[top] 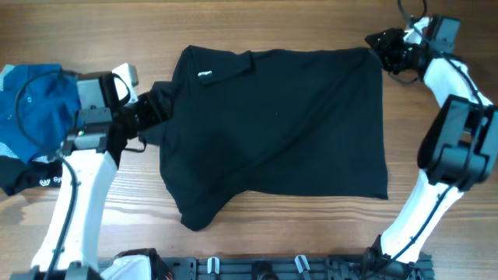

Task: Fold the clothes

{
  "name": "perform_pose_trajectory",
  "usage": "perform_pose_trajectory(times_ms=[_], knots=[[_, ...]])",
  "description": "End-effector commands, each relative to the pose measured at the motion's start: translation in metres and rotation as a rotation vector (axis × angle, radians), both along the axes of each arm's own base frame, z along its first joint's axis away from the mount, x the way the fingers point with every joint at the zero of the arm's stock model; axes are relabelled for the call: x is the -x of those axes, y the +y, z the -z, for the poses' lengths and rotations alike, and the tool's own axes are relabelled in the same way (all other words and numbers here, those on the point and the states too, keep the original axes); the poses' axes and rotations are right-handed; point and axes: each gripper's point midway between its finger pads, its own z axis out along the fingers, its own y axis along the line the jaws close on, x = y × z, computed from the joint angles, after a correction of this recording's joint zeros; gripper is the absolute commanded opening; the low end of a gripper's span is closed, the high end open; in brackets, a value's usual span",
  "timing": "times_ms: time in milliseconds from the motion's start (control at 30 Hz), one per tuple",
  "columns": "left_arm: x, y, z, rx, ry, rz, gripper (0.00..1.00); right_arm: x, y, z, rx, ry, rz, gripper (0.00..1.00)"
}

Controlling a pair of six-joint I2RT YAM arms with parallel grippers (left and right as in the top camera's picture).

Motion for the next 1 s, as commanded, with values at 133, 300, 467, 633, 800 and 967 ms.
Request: perform_pose_trajectory(times_ms=[133,300,467,633,800,967], knots=[[-0.063,-0.015,0.090,-0.035,0.016,0.099,0.40,0.116,0.049,-0.139,0.257,0.054,-0.132,0.47],[-0.084,-0.005,0.167,-0.075,0.058,0.064,0.21,0.160,0.077,-0.120,0.331,0.226,-0.206,0.48],[-0.090,0.074,0.188,-0.304,0.092,-0.321,0.05,0.168,0.063,-0.104,0.454,0.303,-0.170,0.52],[-0.120,0.101,0.158,-0.264,0.020,-0.388,0.12,0.184,0.056,-0.066,0.487,0.400,-0.170,0.61],[-0.136,0.076,0.121,-0.201,0.013,-0.271,0.38,0.220,0.056,-0.002,0.472,0.539,-0.192,0.61],[-0.104,0.073,0.044,-0.201,0.001,-0.273,0.55,0.275,0.055,0.047,0.460,0.719,-0.207,0.50]])
